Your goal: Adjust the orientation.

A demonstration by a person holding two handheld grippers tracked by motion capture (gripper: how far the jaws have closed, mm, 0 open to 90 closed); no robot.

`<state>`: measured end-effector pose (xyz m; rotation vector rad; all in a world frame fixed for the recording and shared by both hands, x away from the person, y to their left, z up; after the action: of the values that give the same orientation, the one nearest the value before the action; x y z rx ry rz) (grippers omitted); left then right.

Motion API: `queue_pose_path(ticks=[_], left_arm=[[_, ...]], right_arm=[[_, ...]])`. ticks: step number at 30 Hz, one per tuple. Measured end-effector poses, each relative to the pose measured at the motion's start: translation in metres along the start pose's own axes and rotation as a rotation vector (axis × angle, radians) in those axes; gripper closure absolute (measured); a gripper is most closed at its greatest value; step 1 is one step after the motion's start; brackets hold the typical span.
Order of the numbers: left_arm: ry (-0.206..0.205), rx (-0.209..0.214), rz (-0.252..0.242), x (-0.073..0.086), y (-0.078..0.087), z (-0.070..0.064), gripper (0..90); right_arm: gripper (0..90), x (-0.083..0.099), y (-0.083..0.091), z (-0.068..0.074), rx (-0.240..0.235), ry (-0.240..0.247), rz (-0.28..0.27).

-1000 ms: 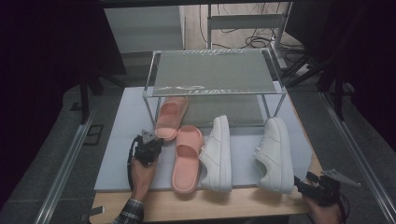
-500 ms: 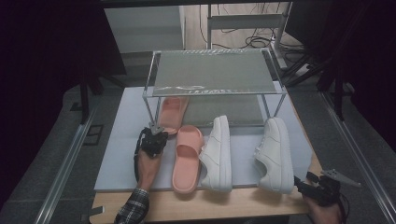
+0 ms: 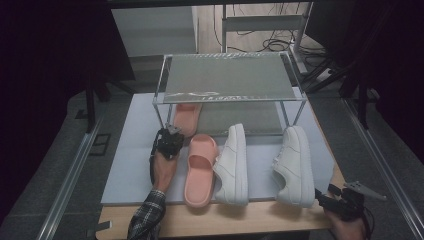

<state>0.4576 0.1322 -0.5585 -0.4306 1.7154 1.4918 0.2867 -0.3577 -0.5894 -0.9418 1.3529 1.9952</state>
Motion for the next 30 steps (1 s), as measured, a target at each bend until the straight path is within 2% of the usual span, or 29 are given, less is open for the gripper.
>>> queue_pose_path(ticks=[4, 9, 12, 14, 19, 26, 30], left_arm=[[-0.018, 0.002, 0.014, -0.004, -0.005, 0.0, 89.8], [-0.012, 0.005, 0.018, -0.006, -0.01, 0.0, 89.8], [-0.002, 0.023, 0.012, -0.006, -0.008, 0.001, 89.8], [0.022, 0.043, -0.007, -0.008, -0.003, 0.001, 89.8], [0.031, 0.091, -0.027, -0.005, 0.013, -0.001, 89.8], [0.057, 0.161, -0.053, 0.008, 0.04, -0.002, 89.8], [0.056, 0.212, -0.06, 0.016, 0.057, -0.008, 89.8]], right_arm=[[19.7, 0.0, 0.0, 0.0, -0.001, 0.001, 0.0], [19.7, 0.0, 0.0, 0.0, -0.001, 0.001, 0.0], [19.7, 0.0, 0.0, 0.0, -0.002, 0.0, 0.0], [19.7, 0.0, 0.0, 0.0, -0.002, 0.001, 0.0], [19.7, 0.0, 0.0, 0.0, -0.002, 0.002, -0.001], [19.7, 0.0, 0.0, 0.0, -0.002, 0.001, 0.0], [19.7, 0.0, 0.0, 0.0, -0.001, 0.003, -0.001]])
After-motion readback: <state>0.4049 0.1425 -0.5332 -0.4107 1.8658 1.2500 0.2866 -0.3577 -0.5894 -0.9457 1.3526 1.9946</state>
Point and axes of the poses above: each handheld gripper's, and its own axes: y roughly backward along the jaws, x roughly out of its underside, z roughly to its left, the point moved 8 cm from there along -y, roughly forward along the jaws, and after that the axes turned 2 degrees about y, right-handed, at the moved point
